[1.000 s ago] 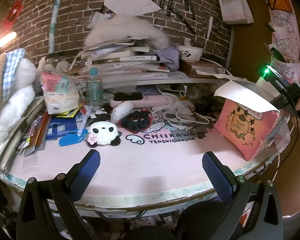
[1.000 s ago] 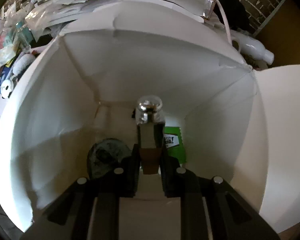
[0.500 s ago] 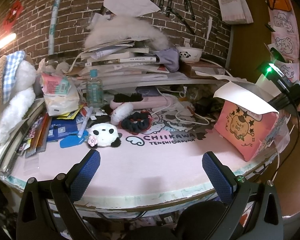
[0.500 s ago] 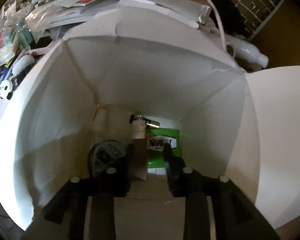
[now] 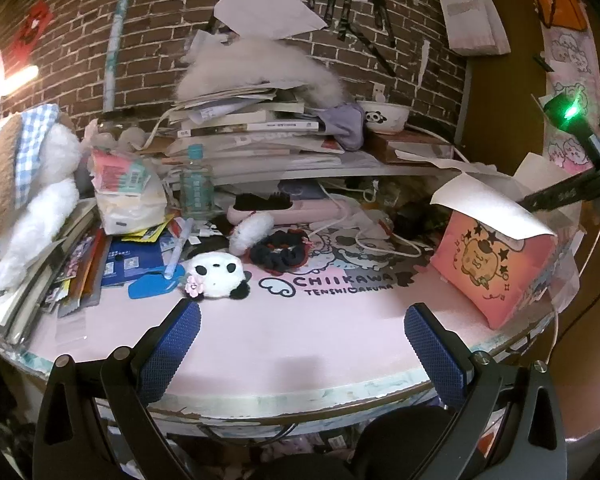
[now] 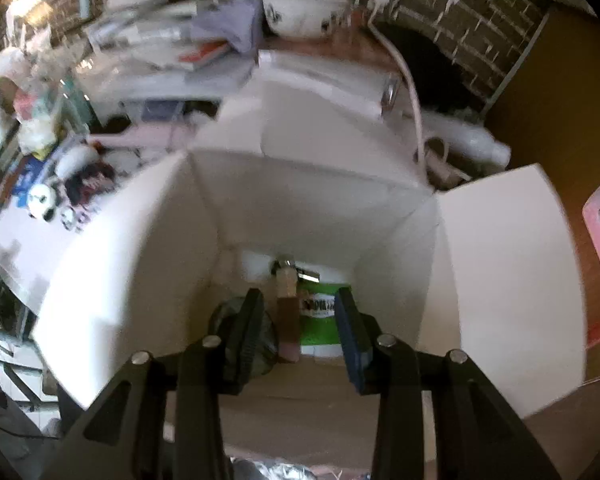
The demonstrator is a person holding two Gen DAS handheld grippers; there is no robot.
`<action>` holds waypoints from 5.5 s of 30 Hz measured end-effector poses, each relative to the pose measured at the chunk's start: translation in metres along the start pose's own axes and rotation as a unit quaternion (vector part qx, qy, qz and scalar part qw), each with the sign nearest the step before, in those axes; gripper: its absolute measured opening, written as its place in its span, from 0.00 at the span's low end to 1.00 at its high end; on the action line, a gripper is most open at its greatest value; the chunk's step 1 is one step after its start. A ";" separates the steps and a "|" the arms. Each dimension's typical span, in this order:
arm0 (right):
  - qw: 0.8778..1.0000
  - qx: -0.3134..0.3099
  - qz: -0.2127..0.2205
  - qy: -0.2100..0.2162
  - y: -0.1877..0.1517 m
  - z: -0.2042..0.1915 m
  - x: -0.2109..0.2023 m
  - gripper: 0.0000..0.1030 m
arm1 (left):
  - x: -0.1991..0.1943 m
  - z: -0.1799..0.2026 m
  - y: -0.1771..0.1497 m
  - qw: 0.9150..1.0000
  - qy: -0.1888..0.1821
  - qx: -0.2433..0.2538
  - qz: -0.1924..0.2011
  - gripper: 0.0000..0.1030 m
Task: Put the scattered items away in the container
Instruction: 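Withdraw the right gripper from the box and move the left gripper to the panda plush, then close the left gripper on the panda plush, then lift the panda plush with the left gripper and carry it over the box, then lower the panda plush into the box and open the left gripper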
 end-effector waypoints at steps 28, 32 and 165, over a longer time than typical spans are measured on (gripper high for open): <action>0.926 -0.082 0.265 0.257 -0.059 -0.160 -0.081 0.75 | 0.022 -0.037 -0.002 1.000 -0.007 -0.007 -0.009 0.99; 0.918 -0.082 0.254 0.292 -0.074 -0.171 -0.062 0.75 | 0.039 -0.045 0.002 0.999 -0.036 -0.017 -0.009 0.99; 0.917 -0.057 0.200 0.340 -0.122 -0.127 -0.016 0.76 | 0.081 0.191 0.144 0.950 -0.196 0.223 -0.099 0.46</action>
Point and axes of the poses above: each gripper's, at about its wrist camera, not at the fingertips, and x roughly the way its jaws point, z to its right, y to its top, the point moved 2 cm from there along x, roughly the way its jaws point, and after that the axes turned 5 degrees about -y, right-handed, at the moved point
